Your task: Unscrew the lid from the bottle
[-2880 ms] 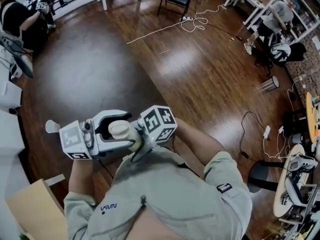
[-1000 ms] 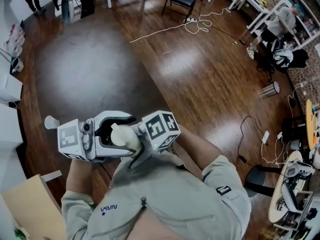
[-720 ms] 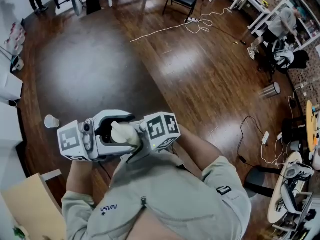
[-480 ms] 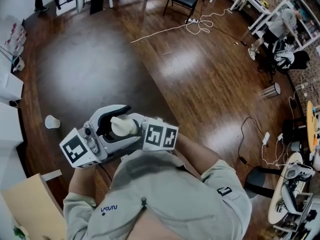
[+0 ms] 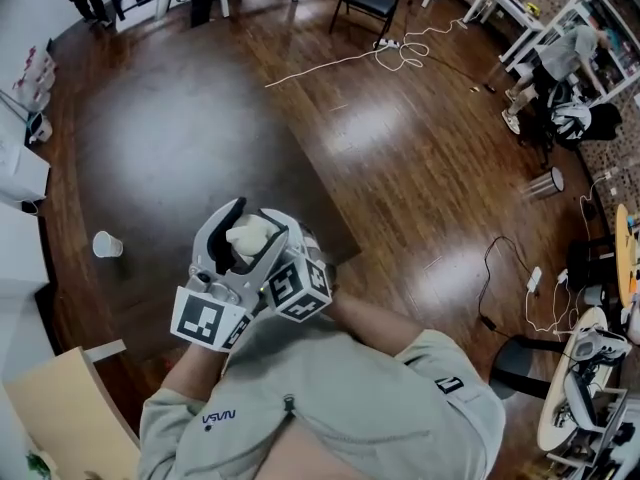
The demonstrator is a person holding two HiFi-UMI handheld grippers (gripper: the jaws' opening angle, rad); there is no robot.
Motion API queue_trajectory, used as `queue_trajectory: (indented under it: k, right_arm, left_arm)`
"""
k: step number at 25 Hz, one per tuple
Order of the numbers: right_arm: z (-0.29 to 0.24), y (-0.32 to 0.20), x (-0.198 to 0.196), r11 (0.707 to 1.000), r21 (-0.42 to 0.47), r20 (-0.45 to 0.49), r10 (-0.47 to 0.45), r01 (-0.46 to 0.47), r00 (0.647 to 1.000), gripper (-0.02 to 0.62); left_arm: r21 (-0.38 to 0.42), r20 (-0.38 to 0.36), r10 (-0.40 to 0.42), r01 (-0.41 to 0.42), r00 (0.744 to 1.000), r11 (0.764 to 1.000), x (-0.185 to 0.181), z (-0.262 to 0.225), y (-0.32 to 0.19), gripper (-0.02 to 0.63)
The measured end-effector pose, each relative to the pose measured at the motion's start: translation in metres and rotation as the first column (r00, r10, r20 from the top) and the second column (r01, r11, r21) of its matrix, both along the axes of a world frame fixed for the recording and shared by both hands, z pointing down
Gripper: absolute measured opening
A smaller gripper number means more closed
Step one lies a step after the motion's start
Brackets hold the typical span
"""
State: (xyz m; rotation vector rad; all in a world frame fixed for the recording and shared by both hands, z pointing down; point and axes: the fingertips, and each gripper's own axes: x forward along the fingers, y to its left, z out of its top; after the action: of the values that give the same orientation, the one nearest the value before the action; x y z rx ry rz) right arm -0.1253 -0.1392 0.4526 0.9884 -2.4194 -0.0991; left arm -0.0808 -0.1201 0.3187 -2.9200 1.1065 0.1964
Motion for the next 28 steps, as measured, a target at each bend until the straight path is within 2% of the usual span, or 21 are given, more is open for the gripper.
queue_trajectory:
  k: [6, 8, 12, 15, 17, 18, 20, 23, 26, 28]
  right_arm:
    - [0.008, 0.004, -0.003, 1.000, -0.025, -0.002, -0.014, 0.014, 1.000, 0.298]
    - [0.006, 0.005, -0.005, 0.999, -0.030, 0.007, -0.029, 0.029, 1.000, 0.298]
    - [-0.004, 0.009, -0.008, 0.997, -0.032, 0.029, -0.072, 0.073, 0.997, 0.298]
    - [-0.017, 0.018, -0.016, 0.981, -0.049, 0.074, -0.182, 0.186, 0.981, 0.298]
    - [-0.026, 0.032, -0.023, 0.944, -0.077, 0.114, -0.312, 0.321, 0.943, 0.298]
    - [-0.028, 0.041, -0.026, 0.910, -0.096, 0.136, -0.388, 0.402, 0.911, 0.298]
    - [-0.031, 0.065, -0.031, 0.817, -0.140, 0.181, -0.535, 0.560, 0.825, 0.298]
    - [-0.034, 0.103, -0.029, 0.635, -0.219, 0.252, -0.697, 0.741, 0.671, 0.298]
    - [-0.038, 0.133, -0.025, 0.454, -0.281, 0.331, -0.781, 0.845, 0.530, 0.298]
    - [-0.039, 0.148, -0.024, 0.350, -0.310, 0.385, -0.804, 0.884, 0.454, 0.298]
  left_arm:
    - [-0.031, -0.011, 0.026, -0.027, 1.000, 0.999, -0.002, 0.007, 0.001, 0.293]
    - [-0.027, -0.018, 0.064, -0.065, 0.998, 0.998, 0.000, 0.004, 0.003, 0.285]
    - [-0.008, -0.030, 0.170, -0.171, 0.985, 0.985, 0.004, -0.007, 0.013, 0.350]
    - [-0.002, -0.084, 0.262, -0.263, 0.961, 0.965, -0.002, -0.017, 0.023, 0.365]
    - [-0.010, -0.131, 0.316, -0.320, 0.940, 0.947, -0.012, -0.023, 0.027, 0.369]
    - [-0.017, -0.154, 0.347, -0.353, 0.925, 0.935, -0.016, -0.026, 0.028, 0.371]
    - [-0.037, -0.195, 0.428, -0.443, 0.882, 0.896, -0.022, -0.031, 0.033, 0.371]
    - [-0.045, -0.205, 0.571, -0.590, 0.795, 0.806, -0.024, -0.034, 0.048, 0.373]
    - [0.001, -0.165, 0.688, -0.697, 0.707, 0.717, -0.024, -0.042, 0.066, 0.373]
    - [0.018, -0.153, 0.741, -0.748, 0.653, 0.663, -0.022, -0.047, 0.076, 0.373]
